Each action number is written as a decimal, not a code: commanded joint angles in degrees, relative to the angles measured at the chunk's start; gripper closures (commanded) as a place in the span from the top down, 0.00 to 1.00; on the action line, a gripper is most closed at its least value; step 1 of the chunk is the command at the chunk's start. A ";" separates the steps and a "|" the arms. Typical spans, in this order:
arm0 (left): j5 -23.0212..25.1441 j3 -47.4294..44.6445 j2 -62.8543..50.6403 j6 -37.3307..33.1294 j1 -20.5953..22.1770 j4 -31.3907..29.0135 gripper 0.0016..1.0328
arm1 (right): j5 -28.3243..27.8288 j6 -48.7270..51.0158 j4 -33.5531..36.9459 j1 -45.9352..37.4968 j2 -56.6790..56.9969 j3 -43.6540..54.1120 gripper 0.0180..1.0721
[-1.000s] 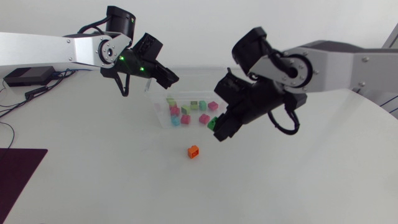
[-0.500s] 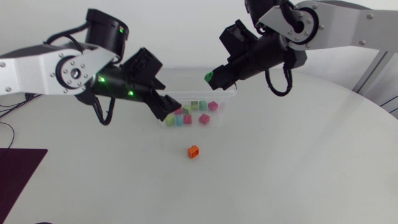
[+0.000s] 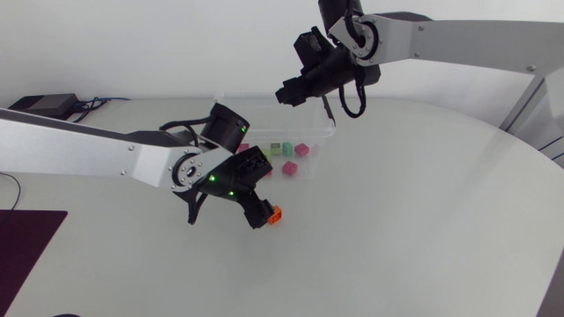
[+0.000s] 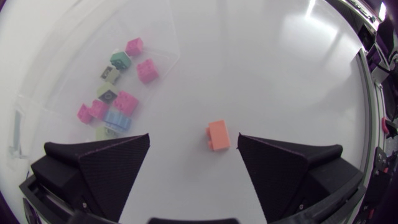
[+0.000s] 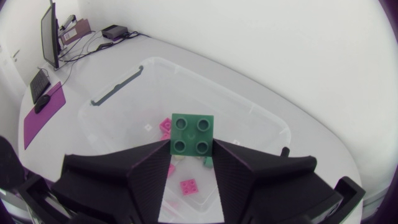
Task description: Pick up the duplo bricks and place them in the container
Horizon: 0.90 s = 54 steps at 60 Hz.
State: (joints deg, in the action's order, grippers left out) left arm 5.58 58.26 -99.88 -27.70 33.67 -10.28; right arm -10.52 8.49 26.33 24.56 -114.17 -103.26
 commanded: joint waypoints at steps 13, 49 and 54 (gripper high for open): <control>-1.98 1.42 -5.07 0.72 2.19 1.85 0.96 | 0.50 -3.04 0.04 -0.91 0.61 -2.03 0.93; -3.21 5.02 -12.01 2.74 5.26 -0.88 0.28 | -1.34 -4.10 -4.27 -1.62 40.78 37.87 0.93; -3.21 5.37 -11.83 2.83 5.62 -1.58 0.12 | -1.34 -4.10 -4.88 -2.06 44.30 42.88 0.93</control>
State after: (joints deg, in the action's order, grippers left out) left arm 2.63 61.69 -110.69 -26.55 38.83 -11.09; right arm -11.79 5.69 22.33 23.05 -72.73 -64.86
